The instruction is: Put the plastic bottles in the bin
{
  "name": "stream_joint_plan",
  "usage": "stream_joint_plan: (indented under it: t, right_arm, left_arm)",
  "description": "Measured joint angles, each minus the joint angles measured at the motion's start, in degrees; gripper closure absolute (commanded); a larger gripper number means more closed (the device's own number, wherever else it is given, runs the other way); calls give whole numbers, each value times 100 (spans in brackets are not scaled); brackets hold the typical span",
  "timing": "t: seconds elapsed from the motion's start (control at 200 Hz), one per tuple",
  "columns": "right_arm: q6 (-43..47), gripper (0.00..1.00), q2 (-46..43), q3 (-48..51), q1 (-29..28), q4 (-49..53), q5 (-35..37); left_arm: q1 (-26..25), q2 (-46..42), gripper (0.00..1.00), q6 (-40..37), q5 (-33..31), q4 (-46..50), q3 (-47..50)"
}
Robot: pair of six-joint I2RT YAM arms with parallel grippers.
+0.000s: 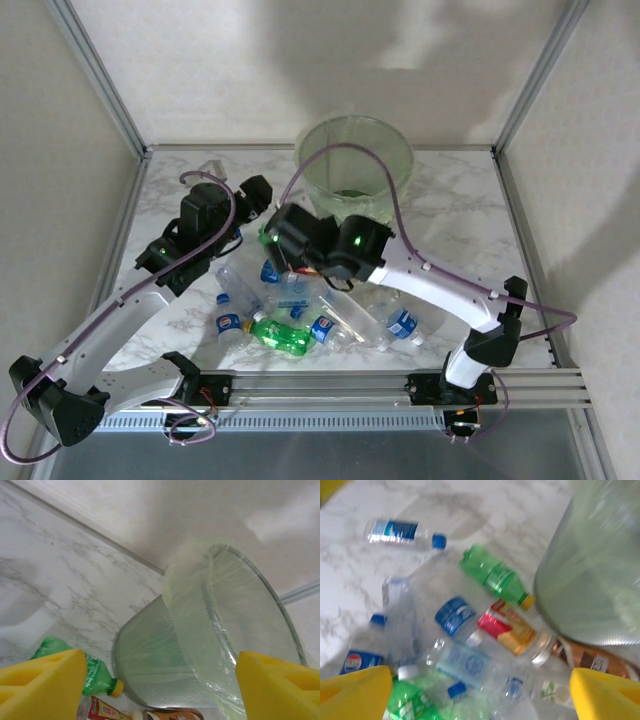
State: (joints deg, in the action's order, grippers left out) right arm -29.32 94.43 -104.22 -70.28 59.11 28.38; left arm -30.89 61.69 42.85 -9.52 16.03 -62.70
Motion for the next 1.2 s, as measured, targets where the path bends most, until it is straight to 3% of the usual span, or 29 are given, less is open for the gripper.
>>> stream_joint_plan:
  t: [0.265,0.446,0.981,1.197]
  right_arm:
    - [-15,5,-557,2068,39,-85,-428]
    - [216,6,-680,2833,376,-284,-920]
    - [850,5,74,2988,643,-874,-1303]
    - [1097,9,269,2988,754,-962,-1303]
  left_arm:
    - [225,-275,23,428,98,-11,476]
    - [229,-308,24,590,153,17,522]
    - [229,-282,26,892,487,-48,883]
    - [229,-306,26,890,485,-42,920]
